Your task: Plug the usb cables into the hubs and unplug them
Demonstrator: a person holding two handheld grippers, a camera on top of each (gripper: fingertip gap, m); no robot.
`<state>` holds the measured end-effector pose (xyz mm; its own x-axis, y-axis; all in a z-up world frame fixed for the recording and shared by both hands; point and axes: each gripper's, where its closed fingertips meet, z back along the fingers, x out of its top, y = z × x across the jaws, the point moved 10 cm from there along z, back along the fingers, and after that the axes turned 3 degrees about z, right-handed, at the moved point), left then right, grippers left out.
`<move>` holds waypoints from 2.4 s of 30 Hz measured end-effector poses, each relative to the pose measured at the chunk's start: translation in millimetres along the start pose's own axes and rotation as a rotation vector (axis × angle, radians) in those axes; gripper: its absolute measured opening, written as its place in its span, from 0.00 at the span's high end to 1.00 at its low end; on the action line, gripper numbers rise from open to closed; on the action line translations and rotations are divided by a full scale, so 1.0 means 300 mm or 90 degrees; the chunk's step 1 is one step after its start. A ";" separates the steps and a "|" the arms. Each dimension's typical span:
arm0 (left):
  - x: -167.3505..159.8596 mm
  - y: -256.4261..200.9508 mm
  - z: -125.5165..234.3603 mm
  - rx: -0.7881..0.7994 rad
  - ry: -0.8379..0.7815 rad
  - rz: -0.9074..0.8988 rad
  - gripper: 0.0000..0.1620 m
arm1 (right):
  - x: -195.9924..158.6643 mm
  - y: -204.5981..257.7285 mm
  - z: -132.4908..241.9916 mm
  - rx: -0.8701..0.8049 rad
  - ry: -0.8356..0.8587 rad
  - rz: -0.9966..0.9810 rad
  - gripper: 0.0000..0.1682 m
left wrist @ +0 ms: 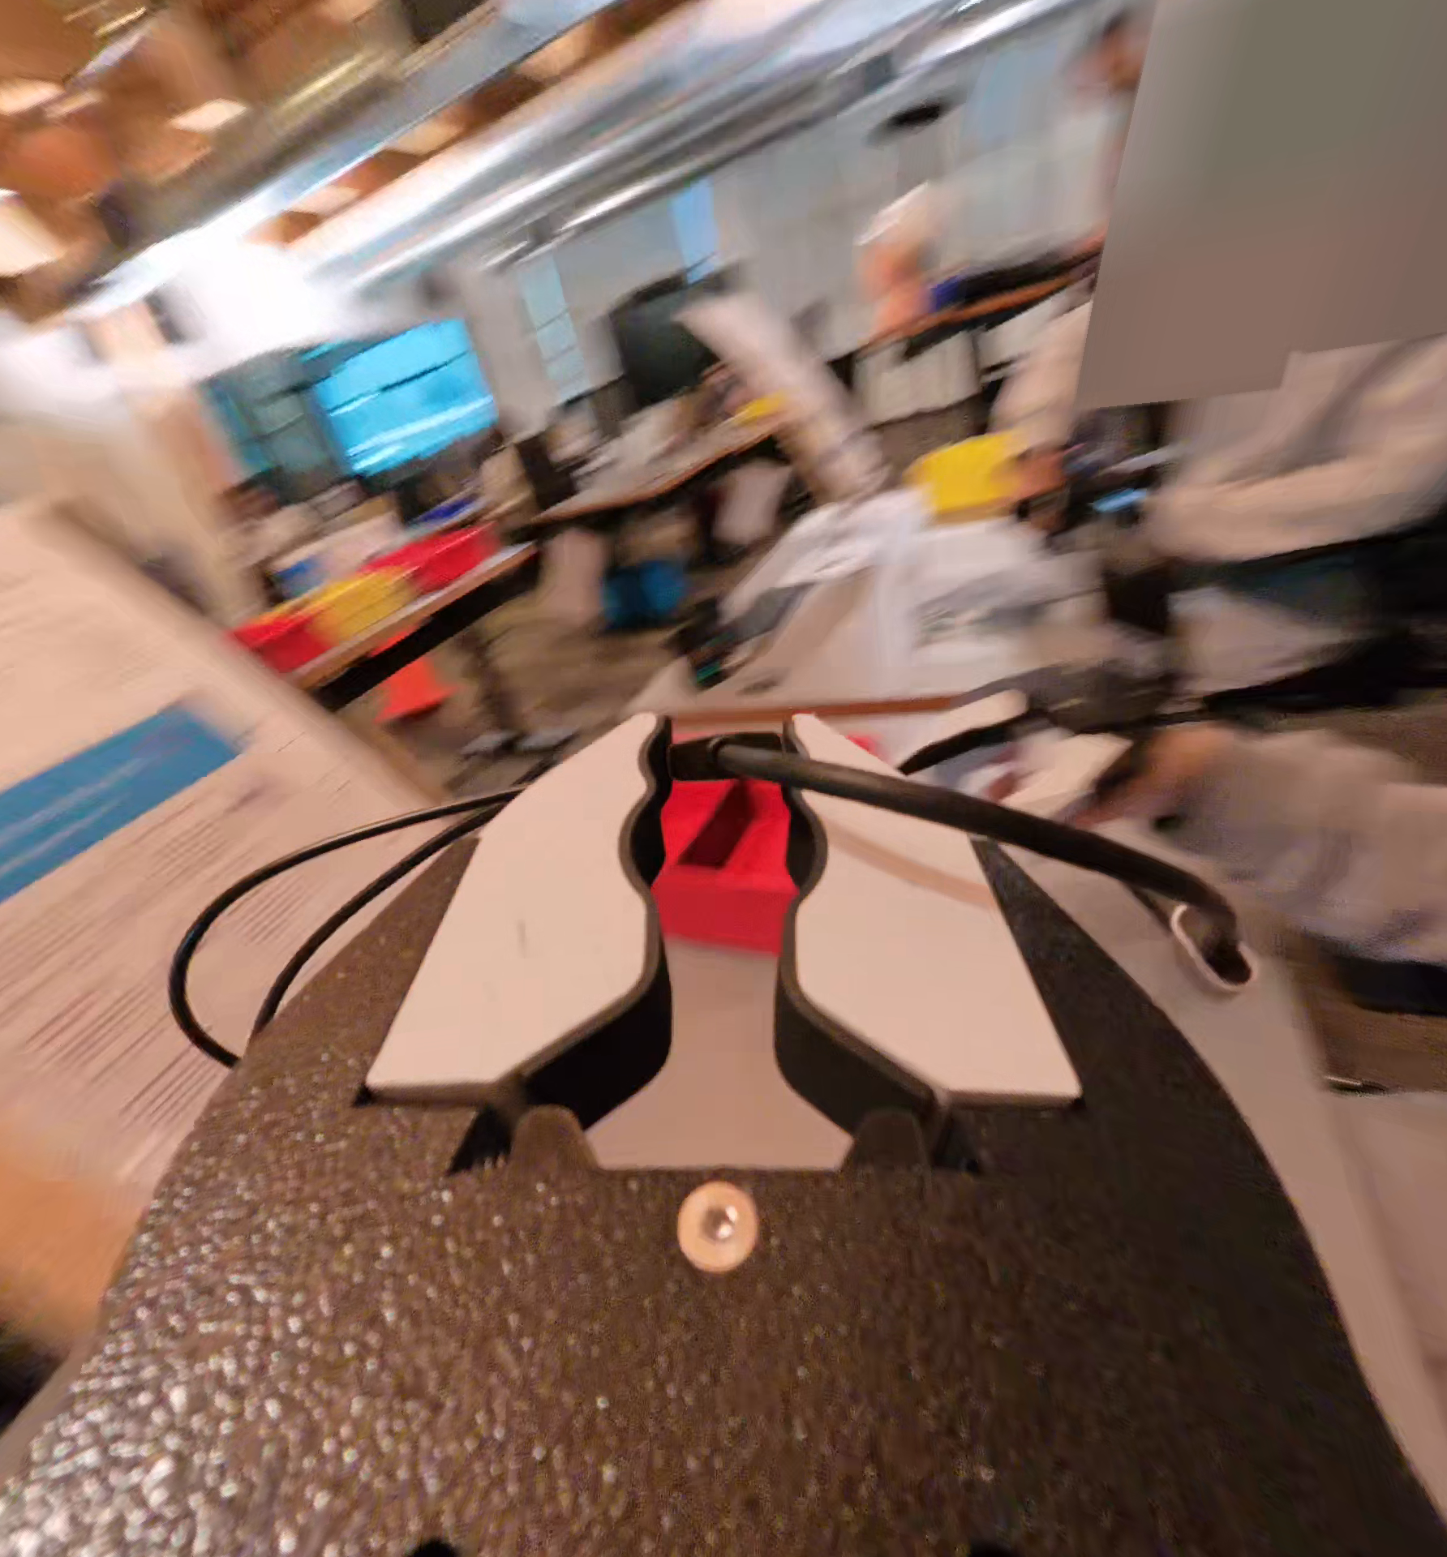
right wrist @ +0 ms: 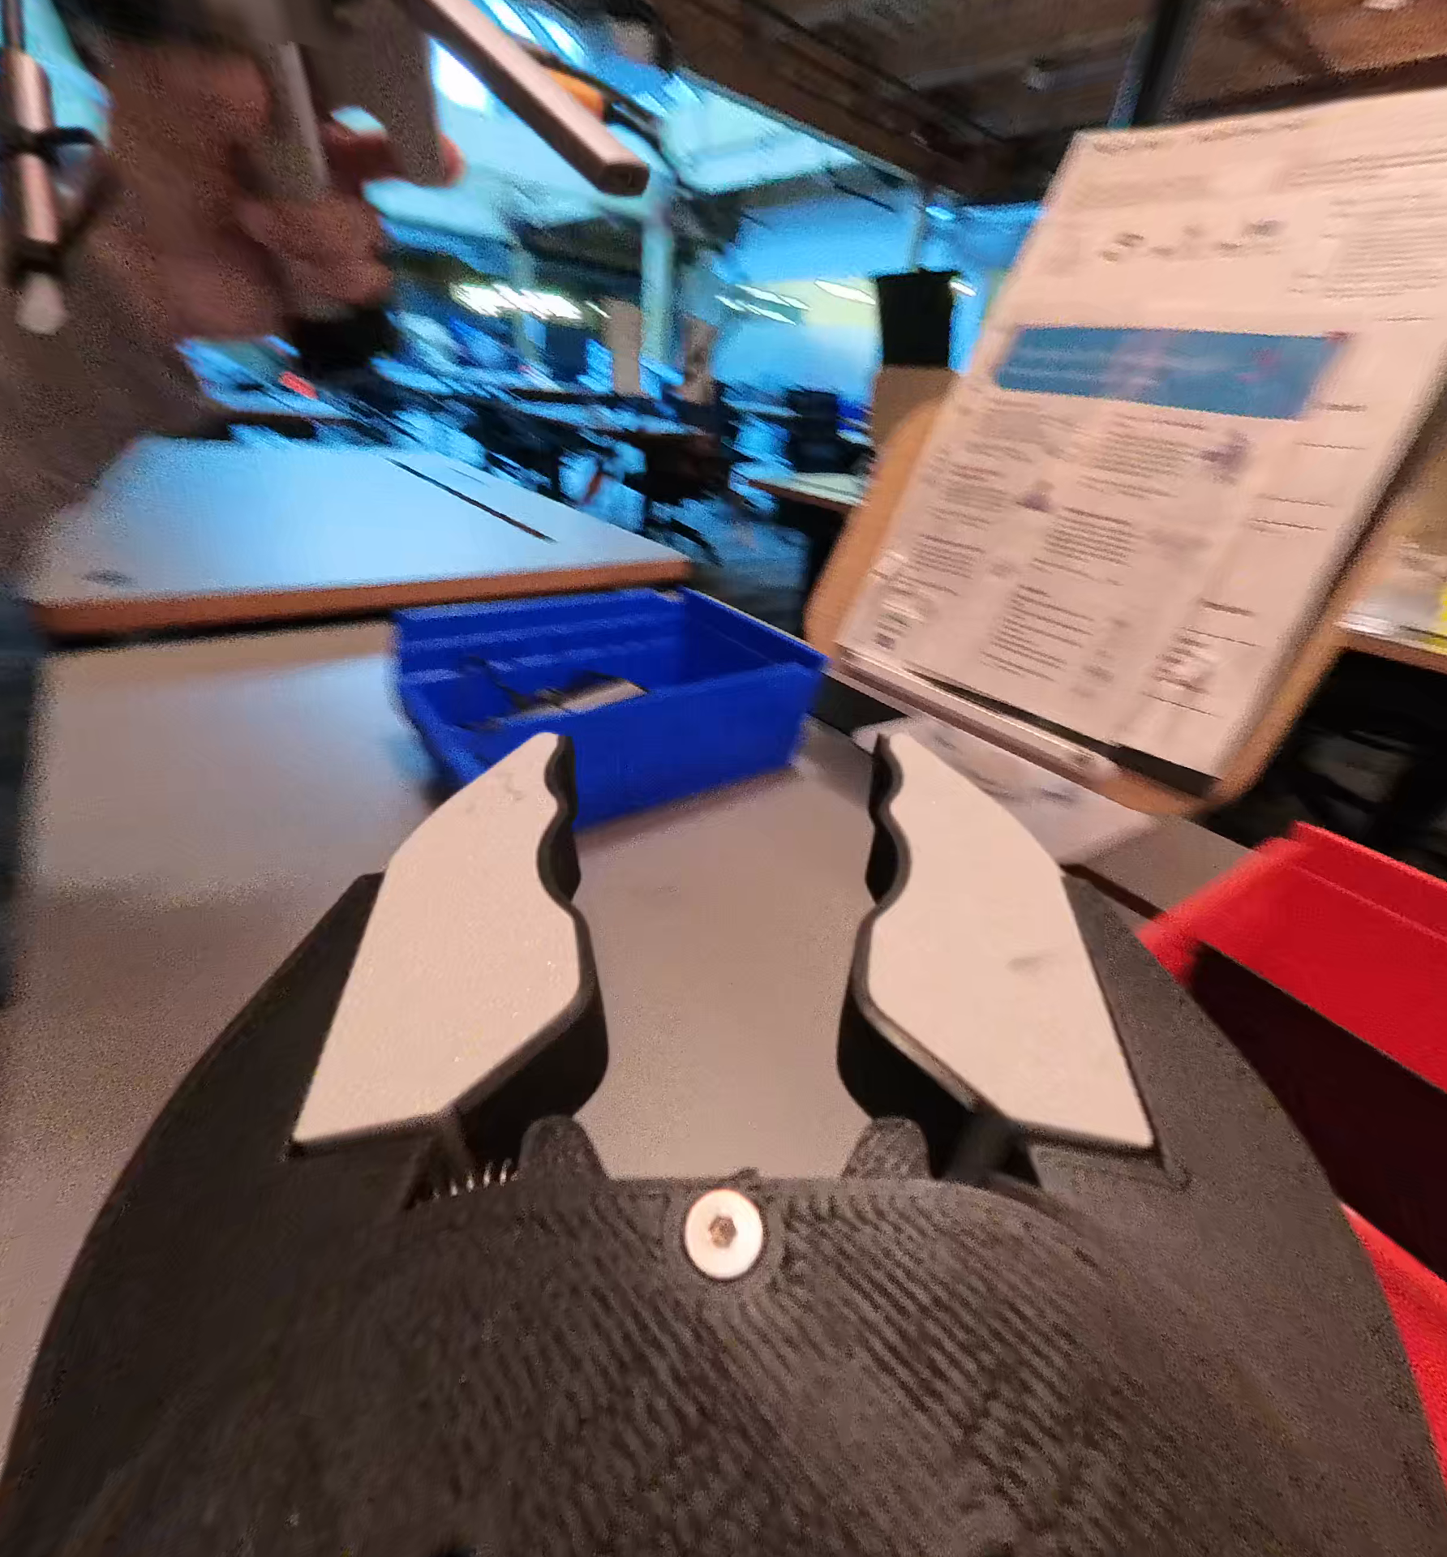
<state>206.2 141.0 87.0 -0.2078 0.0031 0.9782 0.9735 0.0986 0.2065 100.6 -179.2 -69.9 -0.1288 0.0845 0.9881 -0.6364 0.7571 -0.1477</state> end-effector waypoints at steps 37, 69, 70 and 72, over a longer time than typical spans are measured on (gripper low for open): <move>-0.356 -0.052 0.027 0.426 0.079 0.258 0.63 | -0.256 0.048 -0.199 0.161 -0.235 -0.679 0.94; -0.682 -0.316 -0.125 0.222 -0.118 0.544 0.94 | -0.219 0.185 -0.248 0.449 0.195 -0.456 0.65; -0.683 -0.325 -0.126 0.221 -0.094 0.548 0.95 | -0.188 0.173 -0.216 0.437 0.209 -0.379 0.71; -0.700 -0.339 -0.124 0.249 -0.052 0.560 0.94 | -0.115 0.155 -0.148 0.392 0.211 -0.252 0.81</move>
<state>154.5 93.4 -138.6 0.5602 0.3011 0.7717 0.6867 0.3523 -0.6359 109.2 -118.1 -109.1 0.3653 0.1455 0.9194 -0.9051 0.2864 0.3143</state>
